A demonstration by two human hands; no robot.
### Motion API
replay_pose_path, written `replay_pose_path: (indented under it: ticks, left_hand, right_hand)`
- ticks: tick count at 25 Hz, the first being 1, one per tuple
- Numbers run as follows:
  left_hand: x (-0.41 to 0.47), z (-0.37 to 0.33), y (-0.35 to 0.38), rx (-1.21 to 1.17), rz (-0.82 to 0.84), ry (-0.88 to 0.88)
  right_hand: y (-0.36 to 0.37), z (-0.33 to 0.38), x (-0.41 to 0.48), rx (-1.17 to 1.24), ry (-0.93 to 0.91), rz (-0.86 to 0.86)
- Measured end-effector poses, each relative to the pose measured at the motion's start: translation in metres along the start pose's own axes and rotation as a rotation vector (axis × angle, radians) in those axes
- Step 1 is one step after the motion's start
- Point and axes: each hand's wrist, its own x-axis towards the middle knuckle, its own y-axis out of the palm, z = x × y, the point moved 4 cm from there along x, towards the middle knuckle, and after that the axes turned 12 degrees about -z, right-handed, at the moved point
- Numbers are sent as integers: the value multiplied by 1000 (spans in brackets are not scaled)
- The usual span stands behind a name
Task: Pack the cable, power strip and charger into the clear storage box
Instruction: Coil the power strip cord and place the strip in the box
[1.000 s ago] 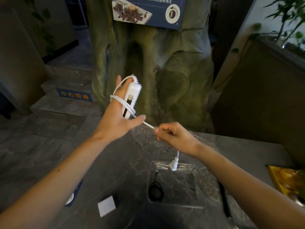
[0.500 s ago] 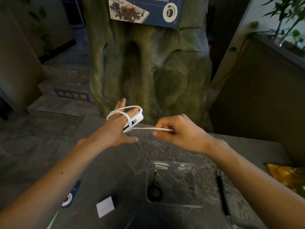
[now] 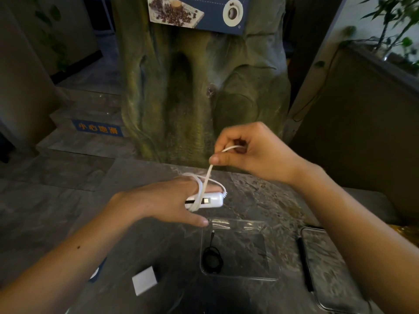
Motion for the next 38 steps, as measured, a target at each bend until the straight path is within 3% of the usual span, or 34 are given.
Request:
replay_pose_path:
  ticks: [4, 10, 19, 23, 29, 33, 38]
  left_hand:
    - [-8, -48, -14, -124, -55, 228]
    - [-11, -74, -35, -244, -230, 369]
    - [-17, -68, -40, -478, -377, 295]
    - [-16, -58, -40, -719, -405, 207]
    - [-14, -32, -30, -987, -402, 56]
    - [-13, -13, -17, -1093, -500, -34]
    - [-10, 3, 16, -1427, -680, -234]
  right_hand:
    - [-9, -12, 9, 107, 45, -53]
    - [13, -36, 2, 389, 105, 35]
    - [55, -39, -31, 794, 247, 199]
    - [59, -36, -45, 1044, 525, 82]
    - [64, -44, -55, 985, 688, -10]
    - [63, -43, -59, 993, 697, -74]
    - [57, -35, -62, 992, 717, -169]
